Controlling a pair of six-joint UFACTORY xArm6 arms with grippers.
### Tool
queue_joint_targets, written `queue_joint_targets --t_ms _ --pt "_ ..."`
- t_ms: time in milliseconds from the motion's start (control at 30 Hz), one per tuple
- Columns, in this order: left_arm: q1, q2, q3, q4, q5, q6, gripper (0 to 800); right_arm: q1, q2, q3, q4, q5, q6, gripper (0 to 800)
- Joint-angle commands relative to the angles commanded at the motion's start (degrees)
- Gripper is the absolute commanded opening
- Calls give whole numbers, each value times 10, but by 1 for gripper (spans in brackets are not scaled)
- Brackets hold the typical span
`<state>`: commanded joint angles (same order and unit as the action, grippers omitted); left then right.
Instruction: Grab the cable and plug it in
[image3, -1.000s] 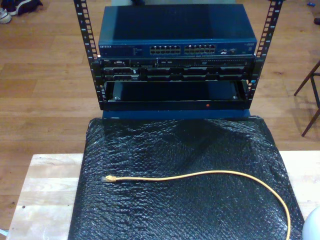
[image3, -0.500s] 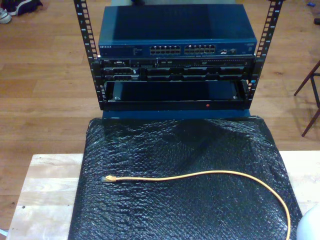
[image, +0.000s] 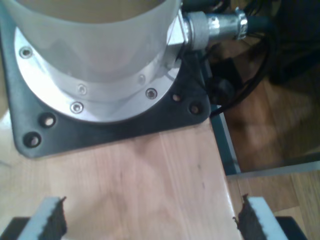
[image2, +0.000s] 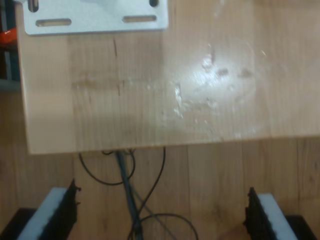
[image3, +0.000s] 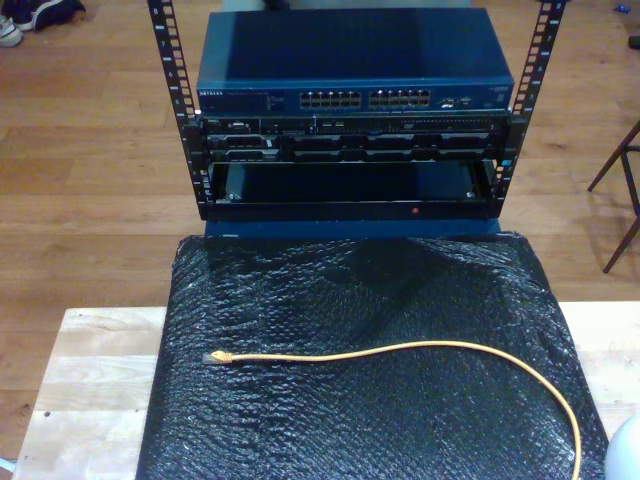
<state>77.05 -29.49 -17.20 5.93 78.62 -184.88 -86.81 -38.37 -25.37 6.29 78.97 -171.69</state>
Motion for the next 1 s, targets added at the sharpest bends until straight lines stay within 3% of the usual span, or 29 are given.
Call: queue_joint_targets --t_ms 267,667,1000 --pt "-30 4 -46 -47 54 -8 800 13 1 -55 68 40 62 797" --pt "-100 3 -75 -79 98 -103 800 84 5 -97 81 80 162 797" --pt "-150 4 -93 -88 110 -151 800 156 76 -172 118 149 262 797"
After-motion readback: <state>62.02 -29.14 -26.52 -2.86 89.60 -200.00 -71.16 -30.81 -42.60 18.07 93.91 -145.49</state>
